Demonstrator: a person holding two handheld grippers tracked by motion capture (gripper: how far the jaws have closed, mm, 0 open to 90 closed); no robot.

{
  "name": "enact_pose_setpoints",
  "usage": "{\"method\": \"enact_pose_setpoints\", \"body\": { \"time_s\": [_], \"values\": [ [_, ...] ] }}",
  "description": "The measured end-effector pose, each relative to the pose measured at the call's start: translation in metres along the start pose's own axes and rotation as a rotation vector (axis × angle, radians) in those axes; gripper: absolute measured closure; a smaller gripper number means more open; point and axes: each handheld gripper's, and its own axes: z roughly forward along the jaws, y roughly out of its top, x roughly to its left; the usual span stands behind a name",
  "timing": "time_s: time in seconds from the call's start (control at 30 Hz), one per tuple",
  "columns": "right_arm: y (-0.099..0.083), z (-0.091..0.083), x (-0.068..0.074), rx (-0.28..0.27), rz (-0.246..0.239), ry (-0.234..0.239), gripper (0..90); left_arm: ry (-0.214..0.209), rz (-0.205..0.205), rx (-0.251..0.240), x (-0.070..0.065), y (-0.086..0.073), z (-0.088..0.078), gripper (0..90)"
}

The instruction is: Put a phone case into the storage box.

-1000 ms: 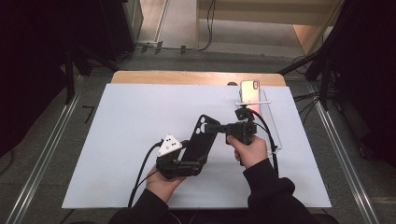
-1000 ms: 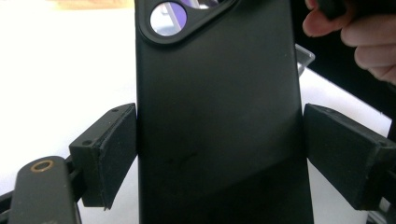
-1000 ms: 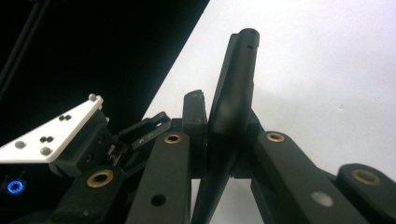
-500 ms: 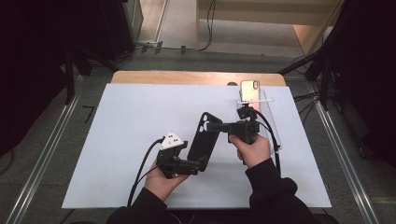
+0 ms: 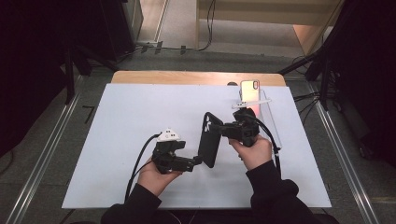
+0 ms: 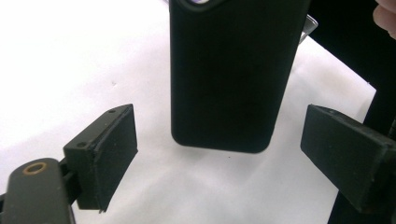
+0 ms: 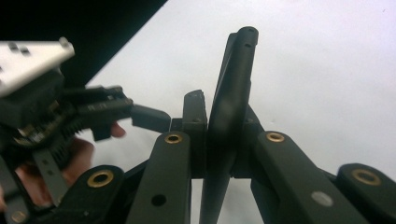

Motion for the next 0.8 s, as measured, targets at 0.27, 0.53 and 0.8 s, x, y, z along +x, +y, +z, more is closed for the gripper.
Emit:
{"method": "enact_pose_setpoints", "body": {
  "time_s": [0.27,0.53,0.8],
  "values": [
    [-0.001,-0.002,0.003,-0.007,-0.144,-0.002,77.9,-0.016,0.022,0.036,0.010,0.013,-0.006,14.1],
    [0.000,-0.008,-0.004,0.013,-0.204,0.091,77.9,-0.061,0.092,0.065,0.013,0.026,-0.011,15.6],
    [0.001,-0.015,-0.014,0.028,-0.254,0.171,77.8,-0.143,0.108,0.089,0.022,0.033,-0.012,19.2]
  ]
}}
